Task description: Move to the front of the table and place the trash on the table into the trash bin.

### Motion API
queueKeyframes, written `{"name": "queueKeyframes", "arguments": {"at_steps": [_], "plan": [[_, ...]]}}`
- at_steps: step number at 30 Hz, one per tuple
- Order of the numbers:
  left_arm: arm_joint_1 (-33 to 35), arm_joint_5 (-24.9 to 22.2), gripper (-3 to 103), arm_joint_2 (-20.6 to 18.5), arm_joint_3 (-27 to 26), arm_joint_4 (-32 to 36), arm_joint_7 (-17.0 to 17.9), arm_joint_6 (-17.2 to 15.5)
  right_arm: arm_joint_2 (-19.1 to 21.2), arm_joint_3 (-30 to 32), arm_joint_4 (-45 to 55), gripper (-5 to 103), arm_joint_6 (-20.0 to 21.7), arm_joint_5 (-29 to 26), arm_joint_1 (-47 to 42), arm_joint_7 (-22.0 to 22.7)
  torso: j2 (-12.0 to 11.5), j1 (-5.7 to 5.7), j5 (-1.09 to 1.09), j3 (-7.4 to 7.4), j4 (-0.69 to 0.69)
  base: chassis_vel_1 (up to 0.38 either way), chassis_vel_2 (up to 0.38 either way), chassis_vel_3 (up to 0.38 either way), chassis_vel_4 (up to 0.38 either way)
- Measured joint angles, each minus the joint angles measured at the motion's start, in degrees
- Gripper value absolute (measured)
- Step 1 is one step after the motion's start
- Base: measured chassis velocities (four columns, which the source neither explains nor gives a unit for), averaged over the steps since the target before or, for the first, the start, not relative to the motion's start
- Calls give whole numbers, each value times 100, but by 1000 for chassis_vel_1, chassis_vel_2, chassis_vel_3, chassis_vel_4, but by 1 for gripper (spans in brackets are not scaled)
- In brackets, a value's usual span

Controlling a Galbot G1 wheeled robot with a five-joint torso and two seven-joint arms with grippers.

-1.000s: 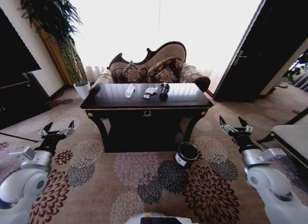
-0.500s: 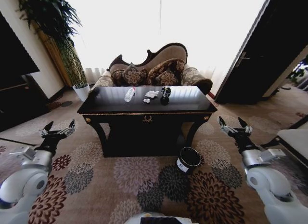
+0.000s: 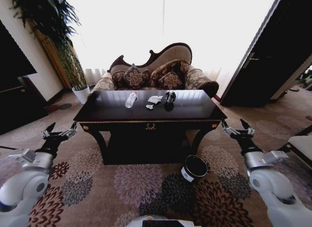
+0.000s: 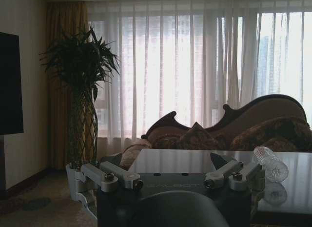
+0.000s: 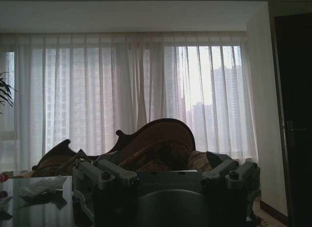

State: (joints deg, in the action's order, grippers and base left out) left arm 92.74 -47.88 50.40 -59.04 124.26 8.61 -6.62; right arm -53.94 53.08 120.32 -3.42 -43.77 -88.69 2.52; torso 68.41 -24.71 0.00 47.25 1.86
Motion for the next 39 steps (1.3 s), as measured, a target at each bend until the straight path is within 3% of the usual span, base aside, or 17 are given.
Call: {"name": "queueKeyframes", "arguments": {"at_steps": [27, 33, 39], "plan": [[5, -125, 100, -51, 57, -25, -253, 50, -34, -82, 20, 100, -73, -81, -3, 65, 0, -2, 0, 0, 0, -109, 107, 99, -104], [-37, -295, 98, -313, 201, -158, -405, -33, -65, -95, 17, 100, -121, 2, -33, 53, 0, 1, -1, 0, -1, 0, 0, 0, 0], [-442, -680, 98, -985, 662, -346, -375, -219, -90, -86, 6, 100, -138, 55, -53, 38, 1, 2, 0, -1, -1, 0, 0, 0, 0]]}}
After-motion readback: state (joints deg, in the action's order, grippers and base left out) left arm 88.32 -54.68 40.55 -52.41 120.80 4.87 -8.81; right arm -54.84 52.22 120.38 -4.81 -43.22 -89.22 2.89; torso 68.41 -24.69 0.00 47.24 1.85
